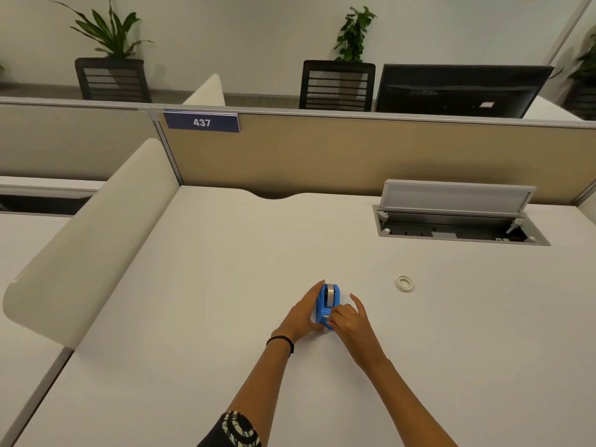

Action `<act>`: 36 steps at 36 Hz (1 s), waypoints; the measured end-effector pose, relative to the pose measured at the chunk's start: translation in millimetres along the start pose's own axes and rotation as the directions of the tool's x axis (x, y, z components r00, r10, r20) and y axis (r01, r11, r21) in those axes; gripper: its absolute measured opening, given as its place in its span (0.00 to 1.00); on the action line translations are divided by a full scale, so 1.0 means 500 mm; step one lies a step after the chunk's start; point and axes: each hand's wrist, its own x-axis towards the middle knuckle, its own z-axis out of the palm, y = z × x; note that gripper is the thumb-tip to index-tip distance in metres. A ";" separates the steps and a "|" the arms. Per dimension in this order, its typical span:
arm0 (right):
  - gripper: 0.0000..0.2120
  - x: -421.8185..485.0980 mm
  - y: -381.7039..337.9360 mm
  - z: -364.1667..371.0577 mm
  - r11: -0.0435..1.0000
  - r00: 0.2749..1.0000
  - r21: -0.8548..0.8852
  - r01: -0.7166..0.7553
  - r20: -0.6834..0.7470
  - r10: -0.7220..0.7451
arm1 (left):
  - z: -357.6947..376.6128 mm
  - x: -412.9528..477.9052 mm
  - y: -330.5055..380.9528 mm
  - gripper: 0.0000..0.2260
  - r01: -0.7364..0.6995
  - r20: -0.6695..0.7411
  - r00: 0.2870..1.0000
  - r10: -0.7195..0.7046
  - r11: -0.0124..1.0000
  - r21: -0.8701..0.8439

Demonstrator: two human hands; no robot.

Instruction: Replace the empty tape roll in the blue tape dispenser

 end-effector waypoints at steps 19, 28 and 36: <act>0.09 -0.022 0.031 -0.047 0.990 0.989 0.096 -0.105 0.116 0.093 | -0.019 -0.063 0.016 0.36 0.080 0.071 0.993 -0.094 0.981 0.178; 0.15 0.012 0.064 -0.099 0.945 0.946 0.152 -0.291 0.194 0.260 | -0.052 -0.078 0.051 0.24 0.026 -0.042 0.999 -0.009 0.910 0.414; 0.19 0.082 0.093 -0.184 0.927 0.943 0.174 -0.333 0.089 0.322 | -0.111 -0.082 0.117 0.24 -0.032 -0.139 0.984 0.112 0.877 0.479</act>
